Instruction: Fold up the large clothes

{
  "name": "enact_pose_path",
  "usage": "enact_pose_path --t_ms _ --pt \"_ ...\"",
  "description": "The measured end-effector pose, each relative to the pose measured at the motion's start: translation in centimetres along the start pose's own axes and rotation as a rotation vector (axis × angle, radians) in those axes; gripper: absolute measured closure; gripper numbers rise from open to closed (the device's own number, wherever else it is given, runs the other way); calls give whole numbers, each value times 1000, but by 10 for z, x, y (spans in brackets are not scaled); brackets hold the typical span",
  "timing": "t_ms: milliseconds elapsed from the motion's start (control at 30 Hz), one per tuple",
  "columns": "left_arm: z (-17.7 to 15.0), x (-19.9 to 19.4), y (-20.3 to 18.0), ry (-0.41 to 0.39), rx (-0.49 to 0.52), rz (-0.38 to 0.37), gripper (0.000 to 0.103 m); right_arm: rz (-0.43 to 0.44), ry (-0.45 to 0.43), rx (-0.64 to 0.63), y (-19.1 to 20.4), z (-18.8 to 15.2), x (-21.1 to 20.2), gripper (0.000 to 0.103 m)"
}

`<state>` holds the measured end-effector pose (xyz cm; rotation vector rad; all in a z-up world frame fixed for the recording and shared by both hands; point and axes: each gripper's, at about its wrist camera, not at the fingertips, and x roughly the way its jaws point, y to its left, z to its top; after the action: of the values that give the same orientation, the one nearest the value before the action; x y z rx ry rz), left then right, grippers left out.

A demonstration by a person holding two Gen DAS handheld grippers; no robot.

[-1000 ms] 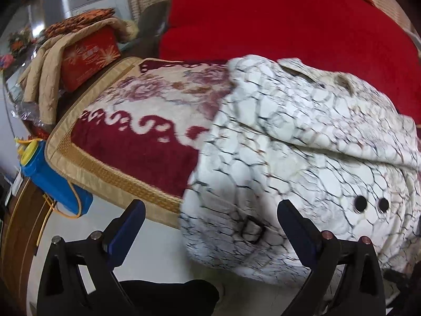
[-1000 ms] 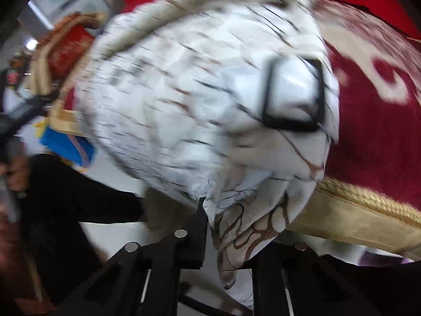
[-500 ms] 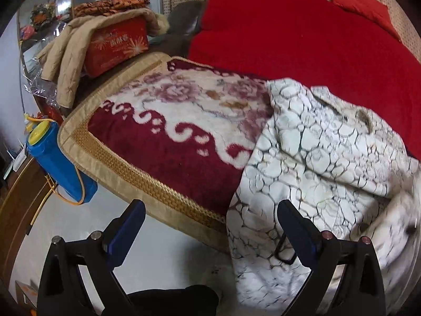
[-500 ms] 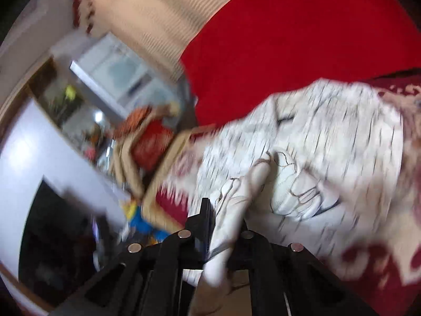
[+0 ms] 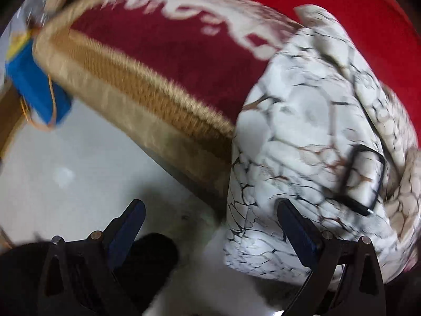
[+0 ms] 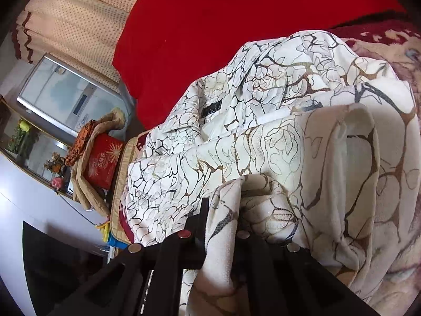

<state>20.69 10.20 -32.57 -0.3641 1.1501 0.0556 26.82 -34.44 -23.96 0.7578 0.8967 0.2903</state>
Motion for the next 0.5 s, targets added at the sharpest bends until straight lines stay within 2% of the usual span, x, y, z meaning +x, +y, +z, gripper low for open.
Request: enact_pose_path --t_ms 100,200,400,500 --pt "-6 21 13 40 -93 -88 3 -2 4 -8 -3 -1 -4 98" --pt "-8 28 19 25 -149 -174 3 7 5 0 -4 -1 -3 98" --pt "-12 45 10 47 -98 -275 4 14 -1 0 -5 -2 0 98" --pt "-9 47 0 26 -42 -266 5 12 -7 -4 -5 -4 -4 98"
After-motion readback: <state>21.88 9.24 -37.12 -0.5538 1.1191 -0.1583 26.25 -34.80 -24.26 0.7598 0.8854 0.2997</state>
